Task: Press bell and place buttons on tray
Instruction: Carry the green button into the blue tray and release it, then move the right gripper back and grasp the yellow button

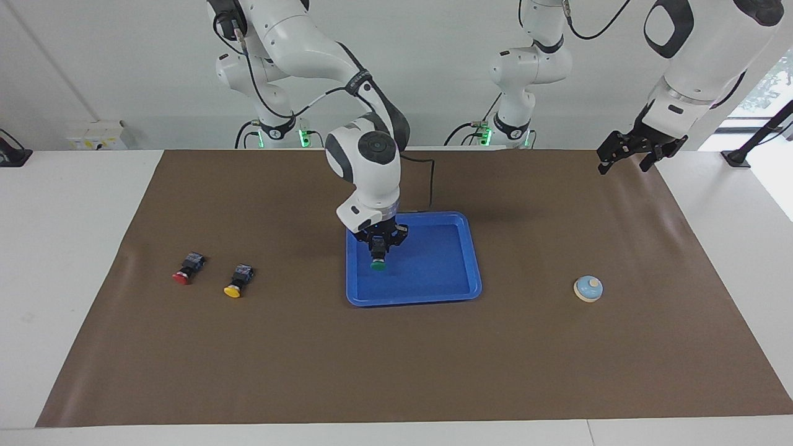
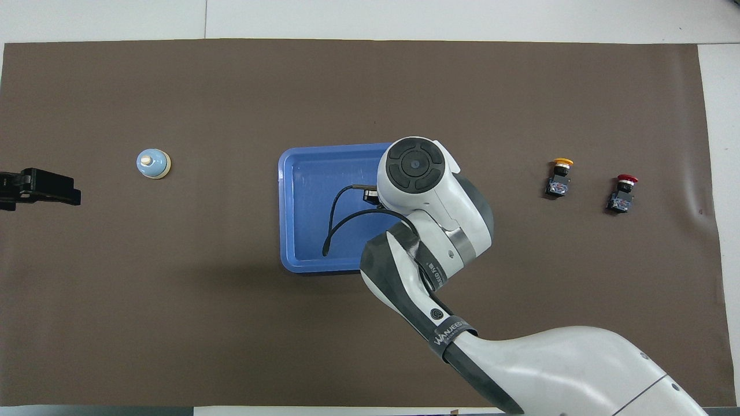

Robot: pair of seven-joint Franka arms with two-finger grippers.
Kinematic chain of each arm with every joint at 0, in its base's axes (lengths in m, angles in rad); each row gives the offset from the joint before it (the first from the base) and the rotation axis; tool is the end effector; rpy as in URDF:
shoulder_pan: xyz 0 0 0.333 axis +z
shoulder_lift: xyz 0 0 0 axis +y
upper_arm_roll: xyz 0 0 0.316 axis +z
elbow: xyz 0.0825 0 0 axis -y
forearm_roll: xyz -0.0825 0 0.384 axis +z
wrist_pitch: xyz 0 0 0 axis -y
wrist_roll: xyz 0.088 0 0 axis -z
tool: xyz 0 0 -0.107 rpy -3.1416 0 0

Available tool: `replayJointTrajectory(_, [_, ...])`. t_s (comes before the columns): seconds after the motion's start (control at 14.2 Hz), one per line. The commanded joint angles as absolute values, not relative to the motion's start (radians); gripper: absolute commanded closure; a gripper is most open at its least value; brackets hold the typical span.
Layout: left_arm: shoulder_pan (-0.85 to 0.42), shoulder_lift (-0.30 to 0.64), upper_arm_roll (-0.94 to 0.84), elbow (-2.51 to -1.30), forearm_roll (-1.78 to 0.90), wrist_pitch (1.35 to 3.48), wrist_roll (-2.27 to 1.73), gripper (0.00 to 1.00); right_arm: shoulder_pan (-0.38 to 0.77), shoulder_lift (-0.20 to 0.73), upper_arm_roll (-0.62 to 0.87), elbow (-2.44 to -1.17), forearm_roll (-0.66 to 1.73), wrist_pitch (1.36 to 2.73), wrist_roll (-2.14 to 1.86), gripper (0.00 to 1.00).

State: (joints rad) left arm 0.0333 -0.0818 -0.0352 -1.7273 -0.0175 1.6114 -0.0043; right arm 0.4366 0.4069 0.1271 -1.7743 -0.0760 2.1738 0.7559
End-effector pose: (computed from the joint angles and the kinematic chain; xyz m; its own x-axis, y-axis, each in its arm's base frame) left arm 0.5298 -0.0035 0.5983 0.9994 0.0033 -0.0342 0.0038 -0.9999 0.0144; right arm 0.5545 0.3392 0.3322 0.9874 -0.1584 0.0057 -0.1585 -0.9873 0.0114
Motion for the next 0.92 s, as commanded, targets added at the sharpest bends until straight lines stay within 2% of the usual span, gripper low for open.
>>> replayJointTrajectory(0.0, [0.037, -0.104, -0.034, -1.749, -0.029, 1.614, -0.002, 0.00, 0.428, 0.390, 0.129, -1.854, -0.064, 2.247, 0.762, 1.00])
replayJointTrajectory(0.42, [0.037, -0.104, -0.034, -1.749, -0.029, 1.614, -0.002, 0.00, 0.428, 0.388, 0.130, -1.896, -0.064, 2.290, 0.814, 1.00])
replayJointTrajectory(0.49, [0.035, -0.104, -0.034, -1.749, -0.029, 1.614, -0.002, 0.00, 0.428, 0.388, 0.130, -1.896, -0.066, 2.289, 0.819, 0.63])
replayJointTrajectory(0.56, [0.035, -0.104, -0.034, -1.749, -0.029, 1.614, -0.002, 0.00, 0.429, 0.388, 0.130, -1.894, -0.066, 2.286, 0.821, 0.14])
replayJointTrajectory(0.63, [0.035, -0.104, -0.034, -1.749, -0.029, 1.614, -0.002, 0.00, 0.430, 0.388, 0.130, -1.890, -0.066, 2.280, 0.822, 0.00])
replayJointTrajectory(0.85, [0.035, -0.104, -0.034, -1.749, -0.029, 1.614, -0.002, 0.00, 0.414, 0.373, 0.129, -1.846, -0.064, 2.206, 0.841, 0.00])
